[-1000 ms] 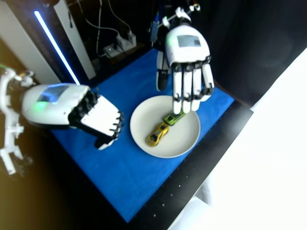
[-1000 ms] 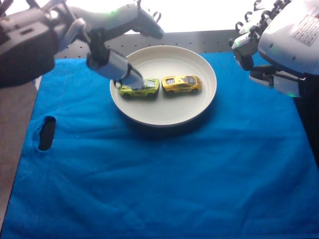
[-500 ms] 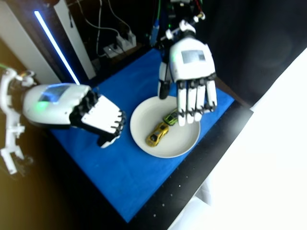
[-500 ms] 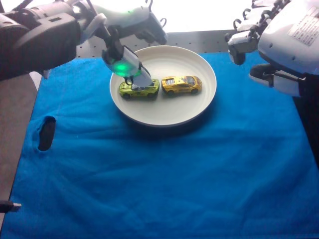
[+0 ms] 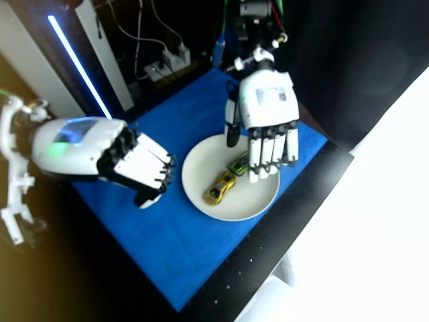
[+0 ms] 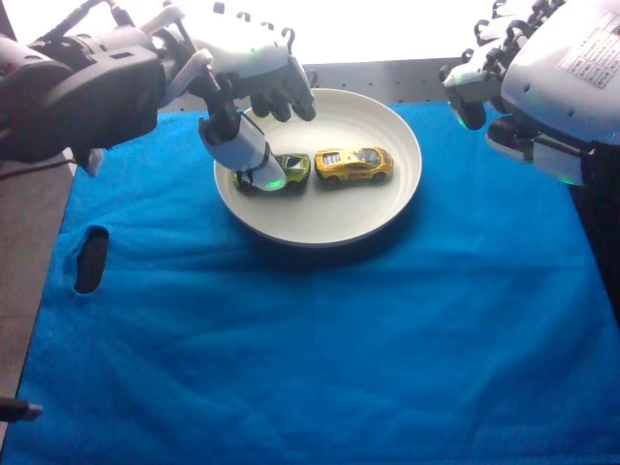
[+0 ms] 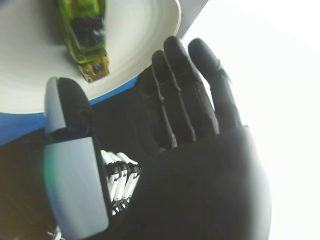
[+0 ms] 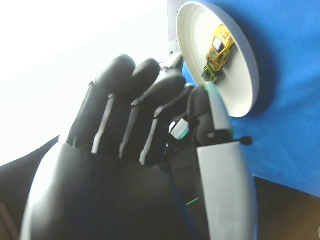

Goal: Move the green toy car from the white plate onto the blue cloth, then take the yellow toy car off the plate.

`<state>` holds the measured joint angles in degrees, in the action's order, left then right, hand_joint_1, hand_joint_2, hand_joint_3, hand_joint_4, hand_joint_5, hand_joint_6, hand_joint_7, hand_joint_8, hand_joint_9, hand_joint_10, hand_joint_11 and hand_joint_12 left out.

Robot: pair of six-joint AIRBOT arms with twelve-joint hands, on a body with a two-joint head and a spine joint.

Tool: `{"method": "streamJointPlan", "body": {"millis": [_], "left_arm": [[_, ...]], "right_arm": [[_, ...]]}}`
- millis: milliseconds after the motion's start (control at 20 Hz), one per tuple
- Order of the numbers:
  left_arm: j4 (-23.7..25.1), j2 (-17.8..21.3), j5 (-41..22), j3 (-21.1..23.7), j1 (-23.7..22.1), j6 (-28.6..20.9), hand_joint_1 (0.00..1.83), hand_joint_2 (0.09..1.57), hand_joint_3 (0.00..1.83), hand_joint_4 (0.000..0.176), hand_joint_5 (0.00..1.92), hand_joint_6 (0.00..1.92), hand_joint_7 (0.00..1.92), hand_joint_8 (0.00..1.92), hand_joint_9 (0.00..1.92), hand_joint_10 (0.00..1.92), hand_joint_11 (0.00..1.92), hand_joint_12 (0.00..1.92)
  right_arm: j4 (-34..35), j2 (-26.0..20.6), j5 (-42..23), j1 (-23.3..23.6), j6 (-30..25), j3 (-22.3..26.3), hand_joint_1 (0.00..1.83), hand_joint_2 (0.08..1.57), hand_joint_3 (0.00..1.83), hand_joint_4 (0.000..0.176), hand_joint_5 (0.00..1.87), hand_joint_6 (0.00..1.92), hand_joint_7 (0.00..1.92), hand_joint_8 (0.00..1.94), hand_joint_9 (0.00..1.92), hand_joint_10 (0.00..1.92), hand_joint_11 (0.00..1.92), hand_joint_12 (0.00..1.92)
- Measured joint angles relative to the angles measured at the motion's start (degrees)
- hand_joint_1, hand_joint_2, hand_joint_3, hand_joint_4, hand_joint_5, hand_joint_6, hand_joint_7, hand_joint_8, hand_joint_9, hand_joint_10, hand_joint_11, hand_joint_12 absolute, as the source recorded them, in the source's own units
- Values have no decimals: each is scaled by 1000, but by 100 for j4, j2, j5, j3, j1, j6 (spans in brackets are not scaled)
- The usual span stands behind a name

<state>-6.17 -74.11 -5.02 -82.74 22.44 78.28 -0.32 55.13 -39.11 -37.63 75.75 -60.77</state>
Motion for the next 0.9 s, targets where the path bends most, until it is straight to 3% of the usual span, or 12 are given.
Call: {"method": "streamJointPlan", "body": {"millis": [50, 100, 150, 500, 550, 750, 900], "left_arm": [[-13, -2, 20, -7, 20, 0, 987, 924, 0, 0, 769, 2, 818, 387, 555, 1148, 383, 1715], [-44, -2, 26, -11, 48, 0, 987, 924, 0, 0, 769, 2, 818, 387, 555, 1148, 383, 1715], [-79, -2, 20, -20, 79, 0, 967, 930, 0, 0, 768, 3, 665, 670, 544, 1121, 393, 1681], [-190, -103, 66, -142, 175, 0, 1008, 930, 1, 0, 805, 7, 691, 800, 625, 1183, 503, 1700], [-229, -138, 72, -177, 210, 2, 999, 946, 5, 0, 805, 3, 664, 892, 594, 1260, 491, 1744], [-291, -173, 136, -273, 221, 2, 984, 983, 2, 0, 812, 1, 674, 754, 590, 1117, 440, 1671], [-304, -225, 136, -330, 234, 11, 960, 999, 1, 0, 813, 1, 745, 449, 619, 920, 419, 1559]], "right_arm": [[0, -2, 2, 0, 0, 0, 1138, 1173, 0, 0, 846, 1175, 769, 965, 680, 1281, 510, 1770], [13, -2, 4, 0, 0, 0, 1138, 1173, 0, 0, 846, 1175, 769, 965, 680, 1281, 510, 1770], [9, -2, 0, 0, 2, 0, 1138, 1168, 0, 0, 857, 1164, 772, 970, 677, 1326, 509, 1810], [7, -2, 7, 0, 2, 0, 1139, 1165, 1, 0, 861, 1158, 774, 1002, 685, 1348, 521, 1819], [4, -2, -2, 0, 0, 0, 1196, 1178, 4, 0, 796, 1162, 885, 1213, 684, 1338, 528, 1800], [7, -2, 0, 0, 0, 0, 1201, 1193, 0, 0, 768, 1200, 890, 1282, 640, 1303, 455, 1804], [7, -2, 2, 0, 0, 0, 1217, 1181, 0, 0, 795, 1136, 909, 1281, 670, 1319, 476, 1826]]}}
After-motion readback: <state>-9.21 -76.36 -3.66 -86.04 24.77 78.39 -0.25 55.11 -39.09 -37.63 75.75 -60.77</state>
